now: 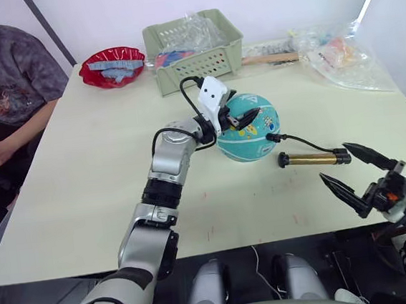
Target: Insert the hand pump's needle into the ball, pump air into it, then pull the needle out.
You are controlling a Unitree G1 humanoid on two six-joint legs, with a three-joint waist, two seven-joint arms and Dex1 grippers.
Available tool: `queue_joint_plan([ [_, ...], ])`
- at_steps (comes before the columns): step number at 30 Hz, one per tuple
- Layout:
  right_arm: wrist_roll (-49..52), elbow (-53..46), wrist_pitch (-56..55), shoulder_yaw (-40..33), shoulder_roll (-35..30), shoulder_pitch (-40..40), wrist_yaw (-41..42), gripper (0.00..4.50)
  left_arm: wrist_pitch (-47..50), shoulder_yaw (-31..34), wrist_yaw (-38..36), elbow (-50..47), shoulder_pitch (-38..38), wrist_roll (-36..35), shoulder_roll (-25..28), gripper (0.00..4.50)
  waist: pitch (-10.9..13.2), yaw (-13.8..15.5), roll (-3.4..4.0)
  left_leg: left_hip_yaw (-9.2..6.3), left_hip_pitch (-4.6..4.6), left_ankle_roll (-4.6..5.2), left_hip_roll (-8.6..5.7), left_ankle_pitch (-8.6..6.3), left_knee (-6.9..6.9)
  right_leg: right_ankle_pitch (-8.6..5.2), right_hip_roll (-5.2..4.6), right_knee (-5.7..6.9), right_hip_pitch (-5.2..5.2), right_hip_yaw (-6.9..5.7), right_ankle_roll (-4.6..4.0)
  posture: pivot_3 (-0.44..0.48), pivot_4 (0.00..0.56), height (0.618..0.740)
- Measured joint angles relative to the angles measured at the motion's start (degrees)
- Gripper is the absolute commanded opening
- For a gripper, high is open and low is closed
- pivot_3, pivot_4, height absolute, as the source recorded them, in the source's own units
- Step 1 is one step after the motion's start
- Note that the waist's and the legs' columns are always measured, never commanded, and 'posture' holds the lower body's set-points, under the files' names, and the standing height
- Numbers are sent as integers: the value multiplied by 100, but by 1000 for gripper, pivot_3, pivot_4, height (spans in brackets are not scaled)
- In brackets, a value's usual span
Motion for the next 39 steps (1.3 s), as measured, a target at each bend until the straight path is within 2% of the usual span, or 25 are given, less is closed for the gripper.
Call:
queue_joint_plan([
  [9,-855,771,704,695,-258,-1617,-194,4401,-85,17,50,181,-15,10,-221,4500,-9,81,-4,5,-3,2,-9,2,3,4,1,3,1,11,-8,0,150,740],
  [14,-1900,1299,885,1533,-455,-2650,-188,4401,-251,28,114,361,-52,46,-322,4500,-14,112,-6,13,-1,4,-13,4,7,4,5,4,1,25,-6,0,150,740],
  [18,-2762,1846,556,2069,-500,-3417,-152,4401,-367,27,118,449,-57,53,-390,4500,-16,133,-6,11,-8,4,-20,14,7,4,12,4,4,31,-6,0,150,740],
  [26,-3915,2784,-698,2487,-545,-3952,-146,4401,-454,29,117,511,-67,66,-417,4500,-16,132,-7,15,-9,-14,-23,25,7,4,14,1,5,38,-5,0,150,740],
  [27,-3988,2855,-821,2487,-547,-3986,-155,3898,-460,29,117,521,-72,79,-418,4500,-16,132,-7,15,-9,-14,-23,25,7,4,14,1,5,39,-5,0,150,740],
  [28,-4019,2903,-912,2487,-547,-4007,-156,3638,-462,29,116,527,-77,86,-418,4500,-16,132,-7,15,-8,-14,-23,26,7,4,14,2,5,39,-5,0,150,740],
  [34,-4103,2957,-1227,2485,-543,-4026,-86,622,-467,35,129,549,-92,97,-417,4500,-16,127,-7,15,-8,-14,-23,26,8,4,14,2,6,40,-5,0,150,740],
  [35,-4104,2982,-1227,2480,-549,-4023,-82,406,-467,37,126,550,-91,99,-416,4500,-16,126,-7,15,-8,-14,-23,26,8,4,14,2,6,39,-5,0,150,740],
  [39,-4091,2983,-1239,2461,-544,-4001,-74,413,-487,33,127,555,-91,135,-428,4500,-16,127,-7,14,-8,-14,-23,26,8,4,14,2,6,39,-5,0,150,740],
])
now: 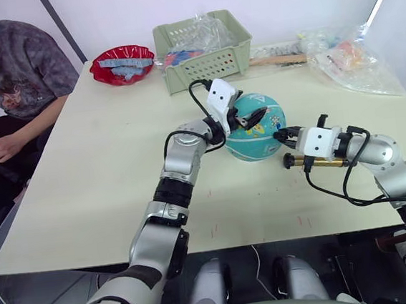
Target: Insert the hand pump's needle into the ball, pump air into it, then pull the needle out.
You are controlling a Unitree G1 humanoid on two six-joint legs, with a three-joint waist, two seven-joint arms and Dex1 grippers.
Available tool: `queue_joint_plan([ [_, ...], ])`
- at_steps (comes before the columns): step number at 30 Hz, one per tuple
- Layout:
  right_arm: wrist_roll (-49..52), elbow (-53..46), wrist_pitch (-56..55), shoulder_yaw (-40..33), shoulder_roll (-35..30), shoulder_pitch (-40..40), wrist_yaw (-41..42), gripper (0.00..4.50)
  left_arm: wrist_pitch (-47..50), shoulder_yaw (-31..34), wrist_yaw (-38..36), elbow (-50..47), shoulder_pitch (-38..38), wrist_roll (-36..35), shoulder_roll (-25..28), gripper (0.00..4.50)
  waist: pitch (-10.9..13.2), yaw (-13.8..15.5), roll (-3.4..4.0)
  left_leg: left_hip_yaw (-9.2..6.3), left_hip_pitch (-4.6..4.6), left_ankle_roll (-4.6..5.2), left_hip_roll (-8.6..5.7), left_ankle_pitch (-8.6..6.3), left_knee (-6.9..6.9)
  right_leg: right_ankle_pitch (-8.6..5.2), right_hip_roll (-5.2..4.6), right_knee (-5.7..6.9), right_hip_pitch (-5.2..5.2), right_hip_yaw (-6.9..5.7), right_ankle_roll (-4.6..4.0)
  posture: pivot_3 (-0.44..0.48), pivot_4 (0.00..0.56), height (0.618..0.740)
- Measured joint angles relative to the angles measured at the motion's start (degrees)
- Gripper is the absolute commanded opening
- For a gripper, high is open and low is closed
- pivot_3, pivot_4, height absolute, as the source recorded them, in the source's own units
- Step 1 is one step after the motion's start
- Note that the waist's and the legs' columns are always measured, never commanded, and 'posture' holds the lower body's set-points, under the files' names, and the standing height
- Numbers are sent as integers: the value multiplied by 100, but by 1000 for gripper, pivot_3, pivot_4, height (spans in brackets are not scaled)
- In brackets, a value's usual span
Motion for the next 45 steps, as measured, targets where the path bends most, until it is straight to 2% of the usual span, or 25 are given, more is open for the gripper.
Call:
queue_joint_plan([
  [7,444,-33,236,-260,188,304,-41,413,-201,-26,152,154,-21,196,-153,4500,-2,38,-1,-11,3,2,-5,0,1,0,0,-5,13,-2,-1,0,150,740],
  [10,836,-150,640,-449,369,498,-43,413,-282,-26,267,266,-25,224,-255,4500,-4,65,-2,-20,4,10,-12,3,2,0,0,-7,21,3,-1,0,150,740],
  [14,1677,-539,1771,-873,773,885,-193,413,-476,-41,589,645,-90,398,-495,4500,-26,139,0,-66,5,56,-44,-1,2,-7,-3,-11,41,12,-12,0,150,740],
  [20,1986,-904,2383,-1100,1028,1185,-491,413,-677,-69,769,928,-131,551,-605,4500,-69,159,13,-146,4,67,-82,4,1,-18,-13,-15,63,16,-16,0,150,740],
  [23,2032,-1104,2403,-1157,1070,1368,-558,412,-734,-131,847,972,-136,608,-627,4500,-80,173,14,-159,0,71,-88,6,1,-22,-14,-15,67,18,-8,0,150,740],
  [25,2074,-1219,2421,-1217,1085,1485,-593,78,-775,-172,898,1041,-147,662,-629,4500,-106,172,14,-159,2,73,-92,6,1,-23,-14,-15,70,20,-7,0,150,740],
  [32,2102,-1345,2410,-1313,1081,1664,-659,78,-870,-262,982,1124,-181,753,-694,4500,-109,199,17,-188,-6,86,-109,10,0,-46,-23,-15,77,26,26,0,150,740],
  [45,2394,-1571,2405,-1550,1008,2038,-726,78,-1004,-411,986,1334,-291,759,-822,4500,-109,311,18,-235,-19,107,-154,1,-1,-54,-35,-32,92,33,38,0,150,740],
])
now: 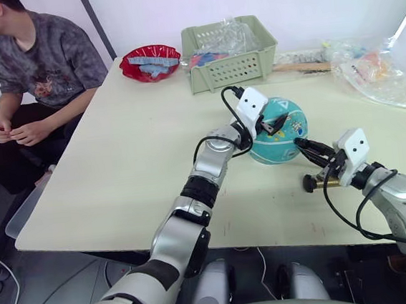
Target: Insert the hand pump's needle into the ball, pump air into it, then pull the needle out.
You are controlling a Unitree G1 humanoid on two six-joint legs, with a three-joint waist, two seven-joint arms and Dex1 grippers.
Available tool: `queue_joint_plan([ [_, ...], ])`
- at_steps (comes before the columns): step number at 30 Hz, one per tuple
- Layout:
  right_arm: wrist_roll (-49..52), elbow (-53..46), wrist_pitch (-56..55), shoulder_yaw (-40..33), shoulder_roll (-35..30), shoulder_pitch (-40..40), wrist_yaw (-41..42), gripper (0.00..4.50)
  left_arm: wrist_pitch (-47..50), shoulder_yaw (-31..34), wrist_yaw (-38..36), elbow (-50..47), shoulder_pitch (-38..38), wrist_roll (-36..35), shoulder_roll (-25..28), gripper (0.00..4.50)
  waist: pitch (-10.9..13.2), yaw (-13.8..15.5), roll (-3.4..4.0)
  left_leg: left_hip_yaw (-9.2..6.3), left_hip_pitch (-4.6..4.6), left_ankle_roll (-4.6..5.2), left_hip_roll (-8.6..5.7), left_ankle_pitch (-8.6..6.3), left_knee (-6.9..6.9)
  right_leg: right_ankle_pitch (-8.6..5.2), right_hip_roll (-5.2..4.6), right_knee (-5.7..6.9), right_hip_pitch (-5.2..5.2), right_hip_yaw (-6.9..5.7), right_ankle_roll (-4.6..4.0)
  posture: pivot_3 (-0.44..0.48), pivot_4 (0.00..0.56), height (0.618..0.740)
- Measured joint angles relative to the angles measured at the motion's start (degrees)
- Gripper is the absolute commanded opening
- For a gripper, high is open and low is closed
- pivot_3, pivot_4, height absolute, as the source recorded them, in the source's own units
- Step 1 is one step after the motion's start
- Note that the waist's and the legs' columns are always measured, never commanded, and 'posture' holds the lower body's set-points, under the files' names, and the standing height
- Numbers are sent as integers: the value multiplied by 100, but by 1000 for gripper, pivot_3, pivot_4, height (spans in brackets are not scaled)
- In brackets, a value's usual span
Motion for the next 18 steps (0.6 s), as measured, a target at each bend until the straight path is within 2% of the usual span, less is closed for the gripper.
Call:
queue_joint_plan([
  [18,382,-482,19,-364,-140,658,-2,78,-117,-189,-1,81,-21,-2,-120,4500,-11,36,19,-76,0,50,-53,-31,-8,-26,1,-75,74,7,44,0,150,740],
])
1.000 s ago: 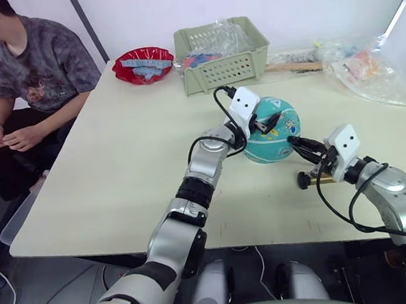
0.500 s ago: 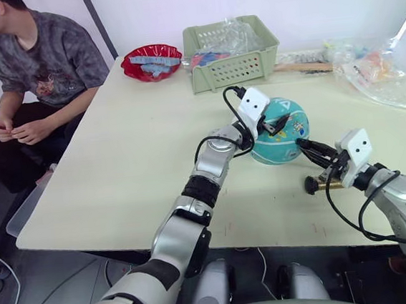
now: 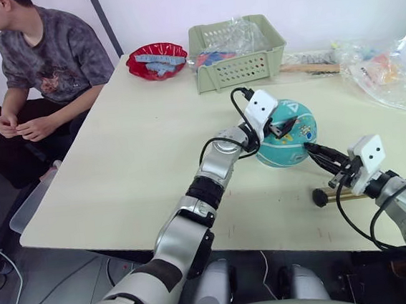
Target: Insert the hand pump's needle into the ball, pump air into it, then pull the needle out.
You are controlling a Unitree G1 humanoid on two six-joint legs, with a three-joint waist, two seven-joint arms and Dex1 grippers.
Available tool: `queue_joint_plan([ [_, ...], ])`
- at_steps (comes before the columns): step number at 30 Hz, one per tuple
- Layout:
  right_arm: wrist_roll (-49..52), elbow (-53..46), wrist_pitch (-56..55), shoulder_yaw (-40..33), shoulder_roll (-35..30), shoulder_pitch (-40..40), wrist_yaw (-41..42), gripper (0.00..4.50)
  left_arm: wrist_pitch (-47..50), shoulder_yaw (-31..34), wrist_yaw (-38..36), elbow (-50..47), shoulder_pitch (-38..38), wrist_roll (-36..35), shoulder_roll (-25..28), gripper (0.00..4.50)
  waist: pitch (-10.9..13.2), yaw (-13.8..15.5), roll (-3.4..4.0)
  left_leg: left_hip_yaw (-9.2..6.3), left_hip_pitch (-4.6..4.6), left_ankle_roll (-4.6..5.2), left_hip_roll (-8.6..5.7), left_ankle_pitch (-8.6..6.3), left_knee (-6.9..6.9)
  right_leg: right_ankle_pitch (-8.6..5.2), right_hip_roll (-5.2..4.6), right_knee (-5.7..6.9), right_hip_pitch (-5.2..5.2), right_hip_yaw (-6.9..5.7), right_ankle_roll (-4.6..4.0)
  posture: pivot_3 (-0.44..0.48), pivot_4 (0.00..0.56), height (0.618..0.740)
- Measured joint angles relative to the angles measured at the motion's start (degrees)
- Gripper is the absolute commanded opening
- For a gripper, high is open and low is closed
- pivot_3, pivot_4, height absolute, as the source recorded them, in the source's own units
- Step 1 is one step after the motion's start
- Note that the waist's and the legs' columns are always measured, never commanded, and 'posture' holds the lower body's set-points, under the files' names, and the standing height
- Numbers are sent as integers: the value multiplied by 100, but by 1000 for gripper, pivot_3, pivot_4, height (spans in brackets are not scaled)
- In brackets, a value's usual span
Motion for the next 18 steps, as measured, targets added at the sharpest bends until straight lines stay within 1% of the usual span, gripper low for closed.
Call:
queue_joint_plan([
  [4,121,-185,60,-109,-60,140,15,78,0,7,5,7,0,0,0,4500,-1,0,1,0,0,1,0,-1,0,-1,0,0,0,0,2,0,150,740],
  [6,270,-431,30,-348,-111,226,83,78,0,75,44,76,0,0,47,4500,-14,-53,-1,6,8,1,1,-2,0,-3,3,0,1,10,4,0,150,740],
  [7,352,-589,-44,-618,-203,231,92,78,0,127,88,183,3,1,106,4500,-42,-126,-24,13,18,1,6,-2,-1,-13,6,1,5,14,23,0,150,740],
  [8,373,-641,-52,-712,-227,238,96,78,0,138,127,248,5,2,143,4500,-74,-191,-44,12,33,-2,13,-2,-1,-17,10,2,12,14,29,0,150,740],
  [9,390,-667,-54,-753,-230,258,102,78,0,155,149,288,6,2,165,4500,-85,-208,-47,11,40,-6,15,-3,-1,-17,11,3,14,16,29,0,150,740],
  [10,419,-698,-54,-776,-229,306,118,78,0,186,188,334,7,3,187,4500,-89,-232,-49,11,54,-29,18,-15,0,-16,11,9,18,21,30,0,150,740],
  [14,456,-718,-40,-770,-223,382,119,78,0,280,253,376,29,1,202,4500,-103,-305,-23,7,62,-33,27,-17,-1,-15,2,13,18,24,30,0,150,740],
  [18,262,-600,-47,-699,-223,245,9,78,-60,422,64,360,69,-80,149,4500,-114,-300,-4,12,59,-34,24,-14,-1,-15,4,12,16,22,28,0,150,740],
])
